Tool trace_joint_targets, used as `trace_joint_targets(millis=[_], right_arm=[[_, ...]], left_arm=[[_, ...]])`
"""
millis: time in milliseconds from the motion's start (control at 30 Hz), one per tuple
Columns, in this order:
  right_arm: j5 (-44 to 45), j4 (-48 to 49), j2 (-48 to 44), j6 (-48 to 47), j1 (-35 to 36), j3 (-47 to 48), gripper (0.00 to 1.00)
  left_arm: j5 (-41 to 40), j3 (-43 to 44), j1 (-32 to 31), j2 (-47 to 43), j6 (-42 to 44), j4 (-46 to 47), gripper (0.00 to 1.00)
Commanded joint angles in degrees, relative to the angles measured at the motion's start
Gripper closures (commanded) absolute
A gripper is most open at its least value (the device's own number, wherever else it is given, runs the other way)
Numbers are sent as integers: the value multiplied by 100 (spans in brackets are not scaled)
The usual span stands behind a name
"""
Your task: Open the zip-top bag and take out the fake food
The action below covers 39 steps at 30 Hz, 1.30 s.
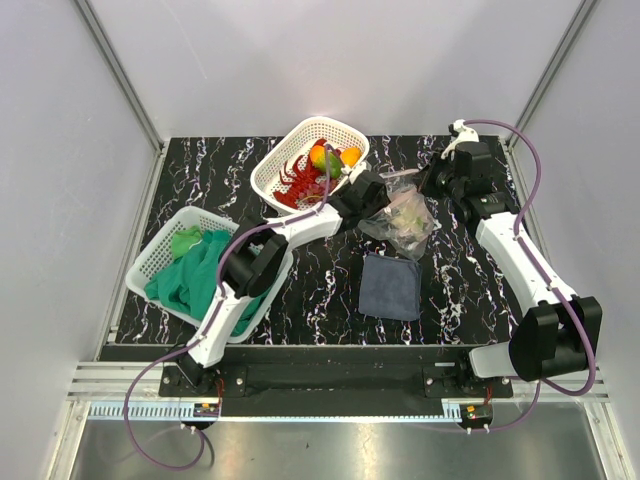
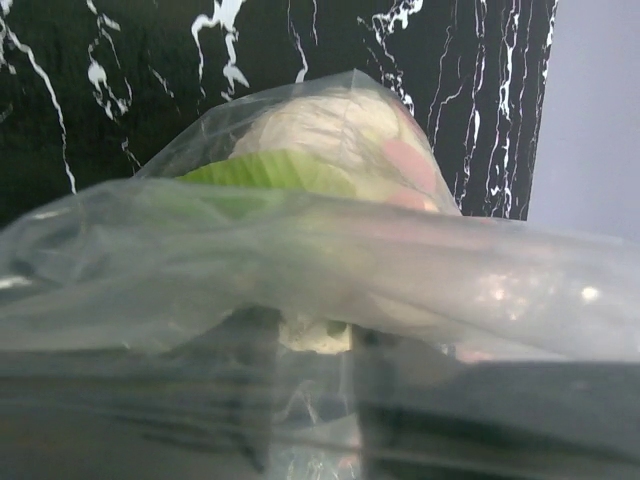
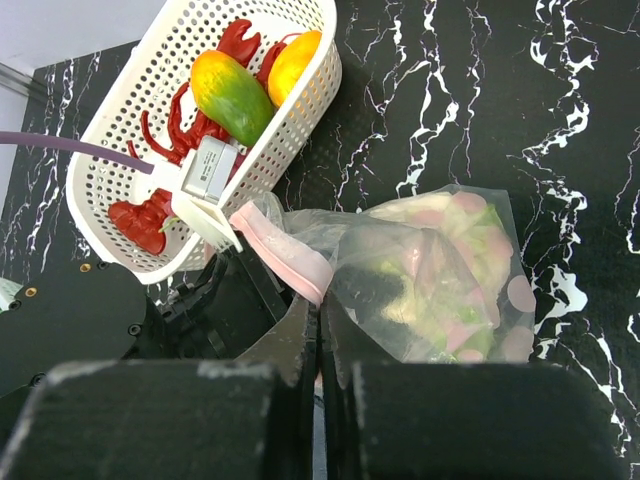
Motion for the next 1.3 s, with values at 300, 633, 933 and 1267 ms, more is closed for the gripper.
trace_joint_targets(millis=[300, 633, 933, 1267], right_arm=[[593, 647, -465, -331, -110, 55, 100], [541, 568, -606, -156, -101, 116, 100], [-198, 401, -561, 249, -110, 380, 62], [48, -12, -860, 143, -119, 389, 16]], left_arm=[[306, -646, 162, -621, 1176, 720, 100], [1037, -945, -154, -1519, 2882, 844, 100], [1784, -322, 56, -1502, 3358, 193, 100], [3399, 171, 636, -1256, 3770, 105, 100]])
